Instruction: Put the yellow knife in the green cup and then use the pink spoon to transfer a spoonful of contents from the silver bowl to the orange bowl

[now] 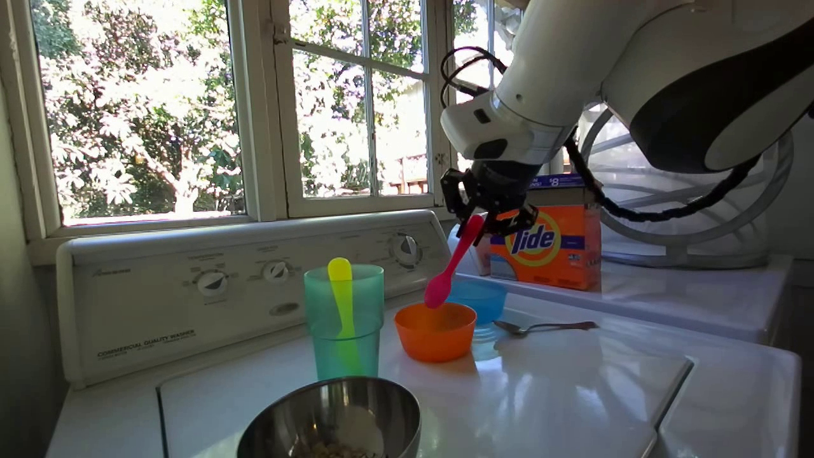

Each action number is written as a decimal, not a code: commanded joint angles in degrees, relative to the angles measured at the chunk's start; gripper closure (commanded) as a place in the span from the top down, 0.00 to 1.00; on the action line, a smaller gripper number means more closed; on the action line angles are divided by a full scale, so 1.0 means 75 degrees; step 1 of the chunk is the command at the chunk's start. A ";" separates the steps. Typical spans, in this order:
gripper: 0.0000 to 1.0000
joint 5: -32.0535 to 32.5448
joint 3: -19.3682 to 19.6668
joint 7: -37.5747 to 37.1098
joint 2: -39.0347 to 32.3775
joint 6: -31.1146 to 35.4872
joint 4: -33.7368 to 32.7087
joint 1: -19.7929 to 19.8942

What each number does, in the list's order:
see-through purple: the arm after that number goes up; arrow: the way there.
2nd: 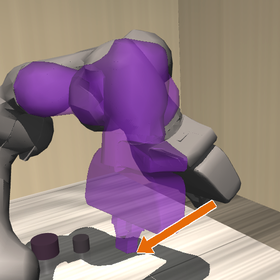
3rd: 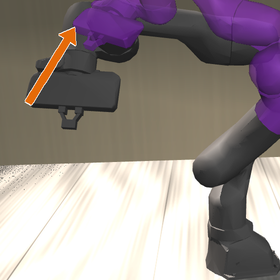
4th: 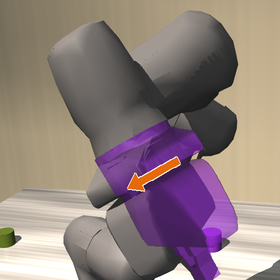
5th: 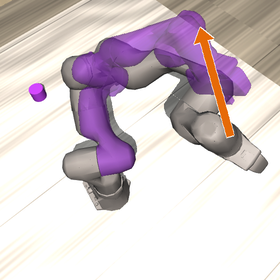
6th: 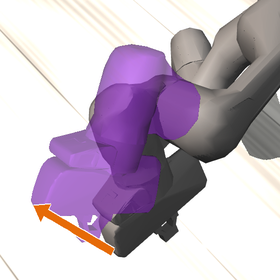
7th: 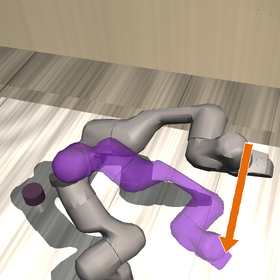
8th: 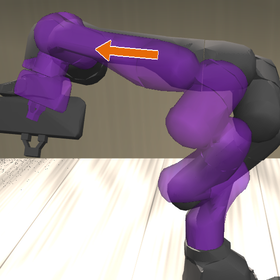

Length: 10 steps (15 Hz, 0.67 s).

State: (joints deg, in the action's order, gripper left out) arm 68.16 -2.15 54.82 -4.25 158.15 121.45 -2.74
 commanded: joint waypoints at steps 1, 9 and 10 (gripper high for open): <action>0.06 -0.0884 -0.0095 0.0467 -0.0159 -0.0552 0.0059 -0.0026; 0.06 -0.3625 -0.0320 0.1275 -0.0774 -0.0938 -0.0244 0.0084; 0.06 -0.3915 -0.0330 0.1321 -0.0827 -0.0953 -0.0289 0.0084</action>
State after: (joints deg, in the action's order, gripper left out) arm 45.56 -3.50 62.13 -8.73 152.85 121.13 -2.67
